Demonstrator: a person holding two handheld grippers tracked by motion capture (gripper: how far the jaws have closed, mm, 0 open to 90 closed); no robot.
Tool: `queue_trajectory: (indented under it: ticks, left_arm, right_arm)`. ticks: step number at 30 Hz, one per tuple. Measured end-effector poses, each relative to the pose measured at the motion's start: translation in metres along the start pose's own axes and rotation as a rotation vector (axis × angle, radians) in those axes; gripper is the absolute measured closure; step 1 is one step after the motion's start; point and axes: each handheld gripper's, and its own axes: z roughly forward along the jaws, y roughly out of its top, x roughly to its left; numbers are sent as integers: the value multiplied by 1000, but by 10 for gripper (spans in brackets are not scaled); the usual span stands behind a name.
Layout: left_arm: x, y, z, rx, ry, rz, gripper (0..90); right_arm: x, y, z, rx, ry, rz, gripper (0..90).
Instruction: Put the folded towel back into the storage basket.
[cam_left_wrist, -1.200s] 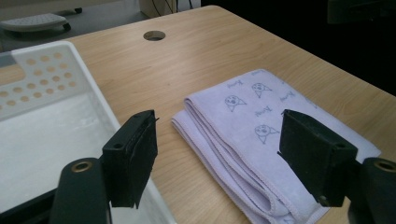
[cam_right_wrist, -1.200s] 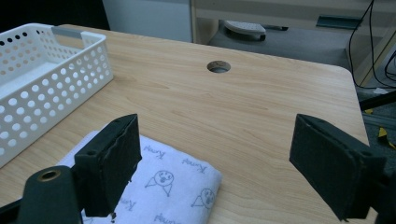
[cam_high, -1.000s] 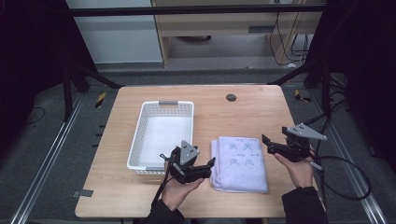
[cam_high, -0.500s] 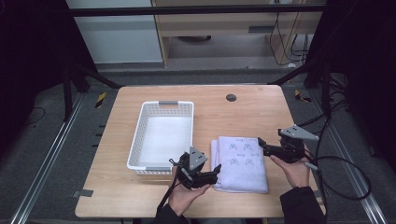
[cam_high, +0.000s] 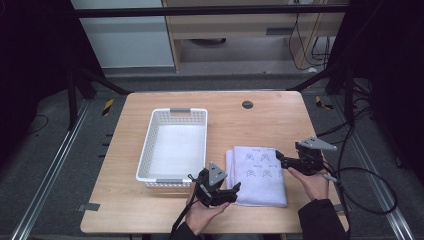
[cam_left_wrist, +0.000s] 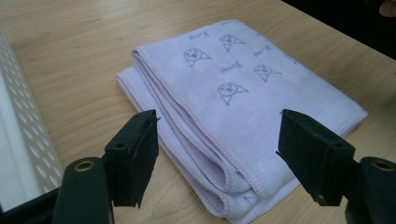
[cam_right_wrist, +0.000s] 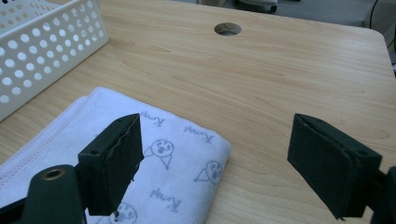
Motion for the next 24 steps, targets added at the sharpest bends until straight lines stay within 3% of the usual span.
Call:
queue_trajectory:
  ticks: [12,24]
  left_arm:
    - [-6,-10,14,35,5,-14,271]
    - [-5,-20,25,67,32,-31,264]
  right_arm:
    - [2,-5,8,28,8,-16,181]
    - [-2,-14,20,60,14,7,205]
